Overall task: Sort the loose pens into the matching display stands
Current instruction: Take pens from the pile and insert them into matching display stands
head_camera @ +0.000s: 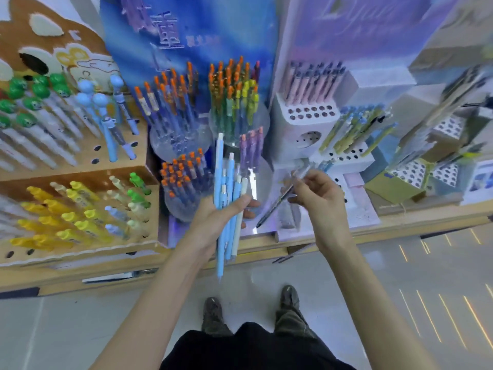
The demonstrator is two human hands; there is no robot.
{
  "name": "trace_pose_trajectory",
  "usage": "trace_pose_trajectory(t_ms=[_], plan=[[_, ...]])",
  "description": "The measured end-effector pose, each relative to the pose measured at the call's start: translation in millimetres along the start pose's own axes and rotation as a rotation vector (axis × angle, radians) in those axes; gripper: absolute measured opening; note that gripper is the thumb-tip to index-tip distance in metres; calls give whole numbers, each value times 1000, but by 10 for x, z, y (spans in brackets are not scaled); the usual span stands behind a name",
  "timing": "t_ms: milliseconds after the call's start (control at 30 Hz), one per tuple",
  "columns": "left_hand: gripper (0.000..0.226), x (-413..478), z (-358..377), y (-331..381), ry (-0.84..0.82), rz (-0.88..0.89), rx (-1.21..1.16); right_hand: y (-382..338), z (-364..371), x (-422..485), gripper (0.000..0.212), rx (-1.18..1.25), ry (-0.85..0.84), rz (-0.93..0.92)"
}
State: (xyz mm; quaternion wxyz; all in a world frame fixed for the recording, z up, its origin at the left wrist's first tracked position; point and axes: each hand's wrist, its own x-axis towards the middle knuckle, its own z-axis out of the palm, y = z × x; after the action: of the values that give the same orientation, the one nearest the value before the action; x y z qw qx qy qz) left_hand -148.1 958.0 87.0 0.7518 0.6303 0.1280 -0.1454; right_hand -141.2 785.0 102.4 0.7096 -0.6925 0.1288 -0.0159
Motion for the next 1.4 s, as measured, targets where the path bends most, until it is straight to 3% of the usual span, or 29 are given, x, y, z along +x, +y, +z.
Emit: trace_pose_trajectory(t_ms=[233,600,1067,1233,1400], plan=[[8,231,1098,-193,14,-39,-29,150,-1145,318,9,-175,27,-67],[9,479,2238,-353,21,-51,-52,81,-2604,1028,6,-395,442,-341],[12,600,2359,-315,77,-50,-49,309,-2743,1346,9,-466,304,-319],[9,590,2319,-297,72,-44,-59,453,-2657,1330,8,-642,178,-318],[7,558,2286,-300,61,-61,-59,437,-2531,1445,12,-685,264,-288]])
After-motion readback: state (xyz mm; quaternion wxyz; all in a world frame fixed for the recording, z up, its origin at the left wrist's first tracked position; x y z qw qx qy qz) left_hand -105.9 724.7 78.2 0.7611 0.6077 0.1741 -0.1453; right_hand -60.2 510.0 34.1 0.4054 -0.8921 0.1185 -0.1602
